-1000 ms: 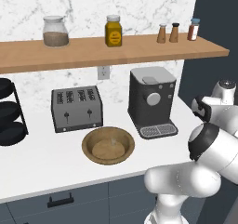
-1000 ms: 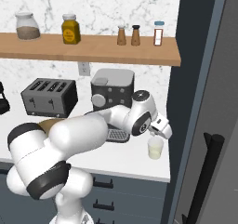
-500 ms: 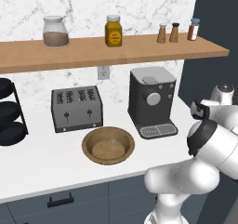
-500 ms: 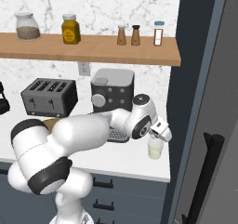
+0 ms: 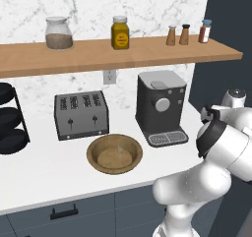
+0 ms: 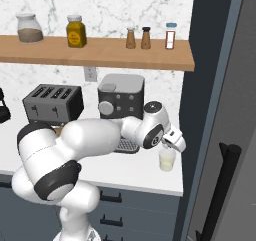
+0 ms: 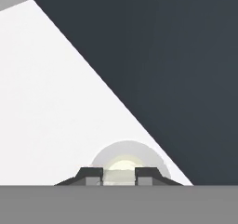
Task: Grab a lemon wedge from the fridge and one ice cube from the ice bowl, and put them in the glass of lemonade.
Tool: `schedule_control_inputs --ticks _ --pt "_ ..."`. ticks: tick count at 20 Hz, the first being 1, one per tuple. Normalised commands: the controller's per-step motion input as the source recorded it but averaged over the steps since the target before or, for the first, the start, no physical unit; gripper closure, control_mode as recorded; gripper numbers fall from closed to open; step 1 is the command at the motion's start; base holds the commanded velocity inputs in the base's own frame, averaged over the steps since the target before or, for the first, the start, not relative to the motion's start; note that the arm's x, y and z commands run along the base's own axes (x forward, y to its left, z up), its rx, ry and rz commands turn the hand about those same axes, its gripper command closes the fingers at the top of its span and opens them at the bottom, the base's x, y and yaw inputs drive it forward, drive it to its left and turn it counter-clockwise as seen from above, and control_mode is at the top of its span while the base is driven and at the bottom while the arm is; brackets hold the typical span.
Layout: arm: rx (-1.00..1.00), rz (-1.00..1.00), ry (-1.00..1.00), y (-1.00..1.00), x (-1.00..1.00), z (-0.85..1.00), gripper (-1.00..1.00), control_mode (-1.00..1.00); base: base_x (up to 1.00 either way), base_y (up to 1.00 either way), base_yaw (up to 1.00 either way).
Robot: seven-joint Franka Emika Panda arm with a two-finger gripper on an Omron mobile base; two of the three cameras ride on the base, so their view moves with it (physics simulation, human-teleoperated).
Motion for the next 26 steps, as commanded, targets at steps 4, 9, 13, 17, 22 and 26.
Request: schedule_control_inputs --ticks 4,9,13,17,22,26 --pt "0.0 0.0 -0.01 -0.2 0.0 -0.04 1.0 -1.0 0.0 0.0 0.0" --pt "0.0 0.0 0.0 0.0 0.0 0.0 -1.0 -1.0 0.0 0.0 0.0" --pt "0.0 0.0 0.0 0.0 0.0 0.0 -1.0 -1.0 0.0 0.0 0.0" --pt "0.0 0.0 0.0 0.0 0.0 0.0 -1.0 -1.0 0.0 0.0 0.0" --pt "0.0 0.01 0.0 0.0 -0.04 0.0 -1.0 -1.0 0.0 0.0 0.0" --pt "0.0 0.03 0.0 0.04 -0.12 0.0 -1.0 -1.0 0.0 0.0 0.0"
